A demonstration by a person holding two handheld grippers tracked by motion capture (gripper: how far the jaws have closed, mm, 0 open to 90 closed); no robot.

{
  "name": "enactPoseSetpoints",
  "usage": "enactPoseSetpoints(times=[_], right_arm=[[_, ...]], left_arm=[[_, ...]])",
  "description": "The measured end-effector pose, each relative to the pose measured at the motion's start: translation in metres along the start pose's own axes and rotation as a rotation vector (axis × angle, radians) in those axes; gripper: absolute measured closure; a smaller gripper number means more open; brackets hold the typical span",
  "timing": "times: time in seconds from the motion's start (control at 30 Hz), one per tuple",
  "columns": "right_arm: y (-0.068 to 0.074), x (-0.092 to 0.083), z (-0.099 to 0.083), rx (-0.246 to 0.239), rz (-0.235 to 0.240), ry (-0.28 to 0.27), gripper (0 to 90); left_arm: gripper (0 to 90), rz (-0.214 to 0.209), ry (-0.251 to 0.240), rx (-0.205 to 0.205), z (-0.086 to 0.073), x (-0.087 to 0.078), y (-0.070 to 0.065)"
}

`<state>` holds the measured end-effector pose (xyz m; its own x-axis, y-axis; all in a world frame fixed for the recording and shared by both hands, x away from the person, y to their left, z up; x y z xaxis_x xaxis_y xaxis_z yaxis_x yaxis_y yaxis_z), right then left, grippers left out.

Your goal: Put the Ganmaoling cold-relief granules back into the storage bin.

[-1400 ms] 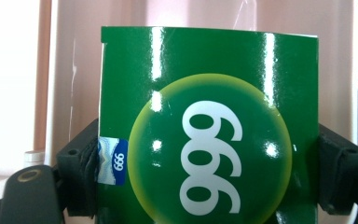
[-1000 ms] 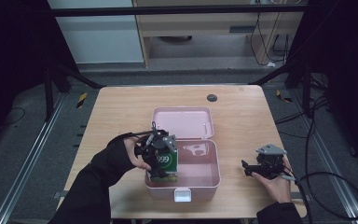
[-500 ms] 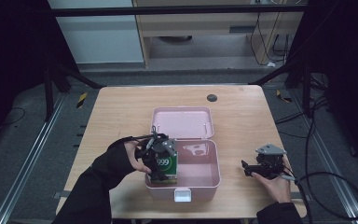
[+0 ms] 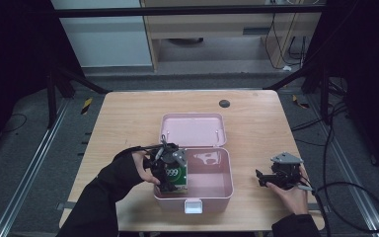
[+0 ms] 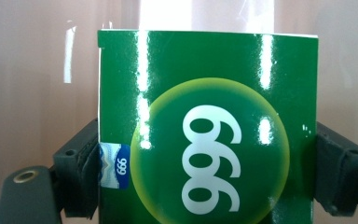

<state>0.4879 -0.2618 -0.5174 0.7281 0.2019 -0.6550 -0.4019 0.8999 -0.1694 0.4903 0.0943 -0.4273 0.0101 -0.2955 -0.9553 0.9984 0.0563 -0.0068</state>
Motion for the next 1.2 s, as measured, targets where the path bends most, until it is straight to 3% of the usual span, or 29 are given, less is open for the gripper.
enactPoseSetpoints(times=[0.13, 0.2, 0.57, 0.63, 0.7, 0.87, 1.0, 1.03, 1.07, 1.2], right_arm=[[0.0, 0.0, 0.0, 0.001, -0.001, 0.003, 2.0], [0.0, 0.0, 0.0, 0.001, -0.003, 0.001, 1.8], [-0.001, -0.001, 0.0, 0.003, -0.007, 0.006, 1.5], [-0.002, -0.001, 0.0, 0.011, -0.008, 0.008, 1.8], [-0.002, -0.001, -0.001, 0.016, -0.008, 0.01, 2.4], [-0.003, -0.003, -0.001, 0.024, -0.011, 0.01, 3.5], [-0.004, -0.005, -0.001, 0.031, -0.016, 0.0, 4.6], [-0.004, -0.005, -0.001, 0.031, -0.016, 0.0, 4.6], [-0.004, -0.005, -0.002, 0.033, -0.016, -0.003, 5.3], [-0.004, -0.007, -0.001, 0.025, -0.024, -0.013, 7.0]], left_arm=[[12.8, -0.007, 0.013, -0.001, 0.0, 0.003, 0.0], [10.2, -0.013, -0.004, -0.007, 0.001, 0.0, 0.001], [12.7, 0.047, -0.113, -0.011, 0.0, -0.043, -0.004], [15.0, 0.085, -0.181, -0.037, -0.005, -0.067, -0.005], [16.3, 0.102, -0.215, -0.065, -0.013, -0.079, -0.005], [20.9, 0.146, -0.293, -0.153, -0.042, -0.097, -0.003], [22.7, 0.192, -0.333, -0.25, -0.073, -0.096, -0.003], [23.2, 0.192, -0.333, -0.25, -0.073, -0.096, -0.003], [23.3, 0.194, -0.353, -0.295, -0.091, -0.092, -0.004], [25.2, 0.205, -0.42, -0.408, -0.123, -0.077, -0.005]])
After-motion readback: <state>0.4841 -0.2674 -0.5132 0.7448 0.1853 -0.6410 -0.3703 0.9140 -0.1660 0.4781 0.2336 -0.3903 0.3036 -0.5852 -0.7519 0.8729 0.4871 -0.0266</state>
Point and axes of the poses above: each handheld gripper's, and its own axes: x roughly forward along the jaws, z roughly out of its top, y roughly to its left, the point moved 4 cm from there along x, roughly forward along the jaws, and after that the axes turned 4 degrees about -x, right-handed, at the moved point
